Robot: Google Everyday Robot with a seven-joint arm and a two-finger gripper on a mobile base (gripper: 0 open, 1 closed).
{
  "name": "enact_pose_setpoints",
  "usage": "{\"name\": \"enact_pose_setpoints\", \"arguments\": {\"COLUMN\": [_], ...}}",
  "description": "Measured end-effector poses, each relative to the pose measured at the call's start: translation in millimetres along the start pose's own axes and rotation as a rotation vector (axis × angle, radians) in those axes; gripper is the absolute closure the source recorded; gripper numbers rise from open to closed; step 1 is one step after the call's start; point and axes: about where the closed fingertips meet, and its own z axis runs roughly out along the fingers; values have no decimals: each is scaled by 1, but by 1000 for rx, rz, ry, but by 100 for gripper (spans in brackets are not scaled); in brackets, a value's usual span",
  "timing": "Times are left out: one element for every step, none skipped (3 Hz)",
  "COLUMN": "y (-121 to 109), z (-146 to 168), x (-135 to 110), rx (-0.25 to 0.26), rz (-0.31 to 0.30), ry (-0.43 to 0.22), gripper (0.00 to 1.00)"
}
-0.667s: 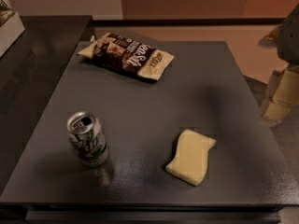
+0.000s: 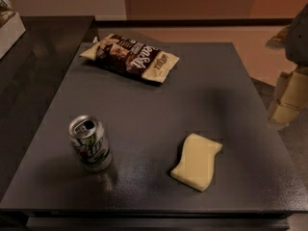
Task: Move brown chip bag near 7up can
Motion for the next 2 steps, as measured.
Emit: {"name": "enact_pose_setpoints", "arguments": {"y": [-30, -54], "z": [25, 44], "x": [-56, -101], "rx": [17, 28], "rz": [2, -1], "ry": [-92, -162], "gripper": [0, 0]}}
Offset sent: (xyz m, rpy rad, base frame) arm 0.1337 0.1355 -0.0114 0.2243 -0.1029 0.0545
